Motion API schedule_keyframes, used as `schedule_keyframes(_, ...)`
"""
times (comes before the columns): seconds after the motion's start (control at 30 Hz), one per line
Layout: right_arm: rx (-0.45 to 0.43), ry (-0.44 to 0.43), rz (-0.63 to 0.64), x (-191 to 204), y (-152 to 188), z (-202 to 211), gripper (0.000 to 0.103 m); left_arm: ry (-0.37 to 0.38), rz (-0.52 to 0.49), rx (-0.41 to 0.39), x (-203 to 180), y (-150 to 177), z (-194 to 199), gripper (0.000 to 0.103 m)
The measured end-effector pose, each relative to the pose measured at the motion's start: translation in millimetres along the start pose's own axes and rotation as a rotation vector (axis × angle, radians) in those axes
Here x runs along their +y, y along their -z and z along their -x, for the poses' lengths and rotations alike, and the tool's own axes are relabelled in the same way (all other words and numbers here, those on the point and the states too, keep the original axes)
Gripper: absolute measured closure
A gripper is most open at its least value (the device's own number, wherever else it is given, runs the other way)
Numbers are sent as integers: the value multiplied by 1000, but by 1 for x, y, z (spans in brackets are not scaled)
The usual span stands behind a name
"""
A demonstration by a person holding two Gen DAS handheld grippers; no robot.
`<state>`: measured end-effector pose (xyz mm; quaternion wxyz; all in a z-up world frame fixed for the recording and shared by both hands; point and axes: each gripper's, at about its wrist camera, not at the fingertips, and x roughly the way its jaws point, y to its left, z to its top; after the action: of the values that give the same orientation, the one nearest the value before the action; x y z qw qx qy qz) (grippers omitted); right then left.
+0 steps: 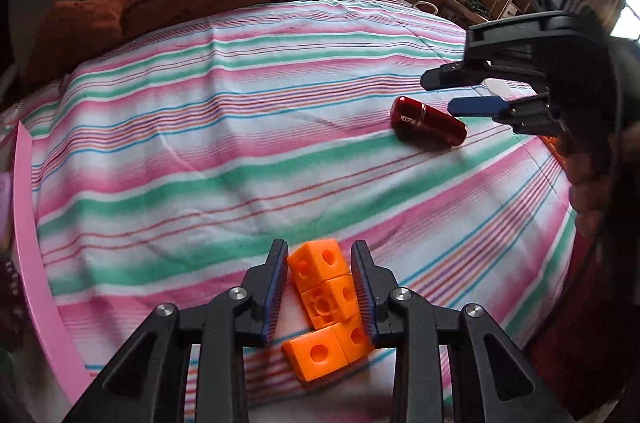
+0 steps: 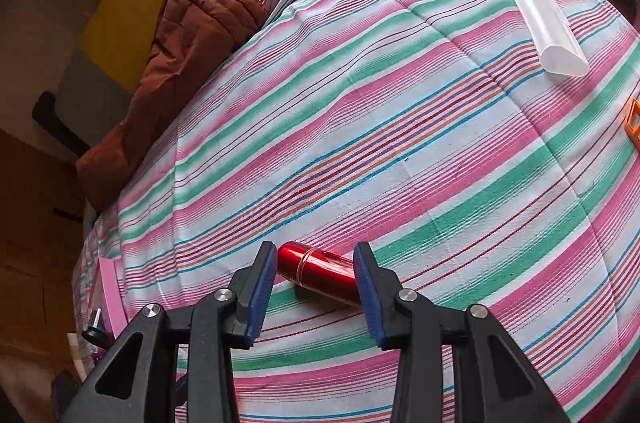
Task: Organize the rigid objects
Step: 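Grasp the orange cube blocks with the left tool while the right tool grasps the red tube, then lift the orange blocks with the left tool while the right tool lifts the red tube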
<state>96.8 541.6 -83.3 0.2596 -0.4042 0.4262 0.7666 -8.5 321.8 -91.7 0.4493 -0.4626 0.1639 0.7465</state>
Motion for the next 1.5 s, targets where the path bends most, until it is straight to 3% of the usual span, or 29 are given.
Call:
schedule_keyframes(0.13, -17, 49, 27, 2, -2, -3, 63, 9, 2, -16, 1, 16, 10, 70)
schedule_keyframes(0.4, 86, 37, 115, 18, 5, -23, 63, 31, 41, -23, 9, 29, 20, 68)
schedule_keyframes(0.83, 90, 184, 307, 41, 19, -34, 63, 13, 42, -23, 9, 34, 22, 68)
schedule_keyframes(1.03, 89, 303, 466, 61, 38, -40, 77, 48, 57, -39, 15, 39, 26, 68)
schedule_keyframes(1.23, 90, 323, 521, 67, 43, -45, 75, 48, 45, -52, 13, 41, 27, 68)
schedule_keyframes(1.37, 88, 317, 518, 66, 44, -46, 76, 68, 75, -40, 12, 40, 32, 49)
schedule_keyframes(1.5, 80, 334, 541, 69, 45, -46, 76, 22, 75, -41, 11, 42, 38, 47)
